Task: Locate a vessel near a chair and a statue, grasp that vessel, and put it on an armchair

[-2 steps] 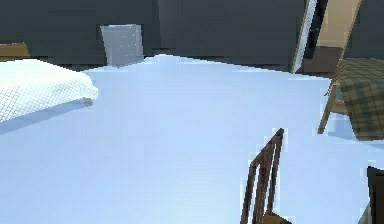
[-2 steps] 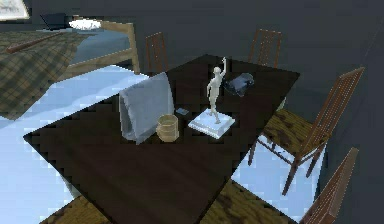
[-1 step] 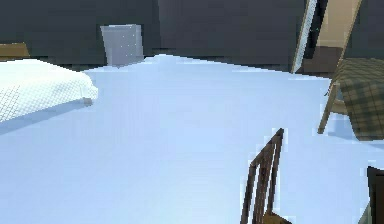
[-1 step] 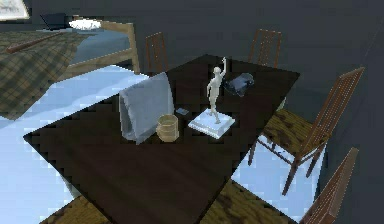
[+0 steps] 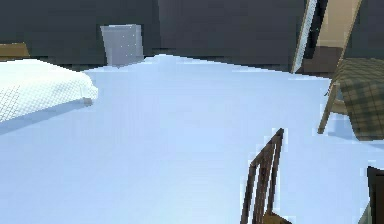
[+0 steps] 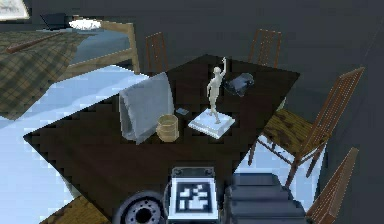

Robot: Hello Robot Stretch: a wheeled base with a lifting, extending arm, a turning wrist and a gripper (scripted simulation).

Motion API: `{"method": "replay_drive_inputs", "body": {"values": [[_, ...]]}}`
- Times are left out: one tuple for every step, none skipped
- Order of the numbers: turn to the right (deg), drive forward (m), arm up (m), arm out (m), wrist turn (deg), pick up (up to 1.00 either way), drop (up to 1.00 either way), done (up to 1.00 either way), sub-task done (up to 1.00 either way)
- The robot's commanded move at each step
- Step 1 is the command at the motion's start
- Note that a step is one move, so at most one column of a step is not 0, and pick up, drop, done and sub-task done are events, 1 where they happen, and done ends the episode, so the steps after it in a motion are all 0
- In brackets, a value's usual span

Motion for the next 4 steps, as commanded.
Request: {"method": "replay_drive_inputs", "body": {"values": [[0.0, 0.00, 0.00, 0.50, 0.0, 0.00, 0.00, 0.00, 0.00], [0.0, 0.00, 0.00, 0.00, 45.0, 0.00, 0.00, 0.00, 0.00], [0.0, 0.00, 0.00, 0.00, 45.0, 0.00, 0.00, 0.00, 0.00], [0.0, 0.00, 0.00, 0.00, 45.0, 0.00, 0.00, 0.00, 0.00]]}}
